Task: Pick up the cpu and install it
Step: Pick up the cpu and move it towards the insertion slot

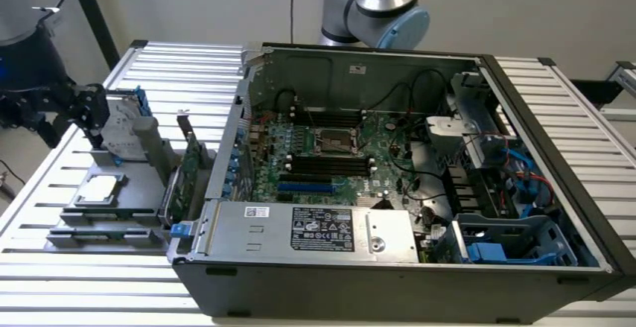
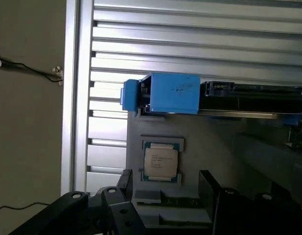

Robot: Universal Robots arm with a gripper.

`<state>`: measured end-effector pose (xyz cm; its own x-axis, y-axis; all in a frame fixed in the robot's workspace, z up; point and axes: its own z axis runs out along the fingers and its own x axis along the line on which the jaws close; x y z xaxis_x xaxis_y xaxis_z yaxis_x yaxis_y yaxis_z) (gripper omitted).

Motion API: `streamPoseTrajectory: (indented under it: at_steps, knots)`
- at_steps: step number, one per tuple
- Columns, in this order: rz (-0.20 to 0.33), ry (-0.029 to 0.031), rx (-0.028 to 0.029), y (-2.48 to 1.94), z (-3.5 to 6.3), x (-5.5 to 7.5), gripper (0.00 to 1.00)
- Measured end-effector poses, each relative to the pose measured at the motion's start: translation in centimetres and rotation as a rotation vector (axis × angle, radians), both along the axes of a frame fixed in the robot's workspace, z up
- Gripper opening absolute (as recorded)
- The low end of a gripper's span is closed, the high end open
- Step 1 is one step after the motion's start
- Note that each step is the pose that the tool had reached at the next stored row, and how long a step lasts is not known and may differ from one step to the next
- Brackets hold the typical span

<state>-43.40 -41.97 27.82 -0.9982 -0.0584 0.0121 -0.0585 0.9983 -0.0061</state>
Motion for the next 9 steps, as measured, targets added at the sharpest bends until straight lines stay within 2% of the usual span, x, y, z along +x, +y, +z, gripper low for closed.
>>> streamPoseTrajectory:
  at_steps: [4, 9]
  knots:
    - [0.000, -0.0002, 0.0001, -0.46, -0.73, 0.0, 0.65]
    - [-0.001, -0.0004, 0.0016, -0.78, -1.63, 0.0, 0.65]
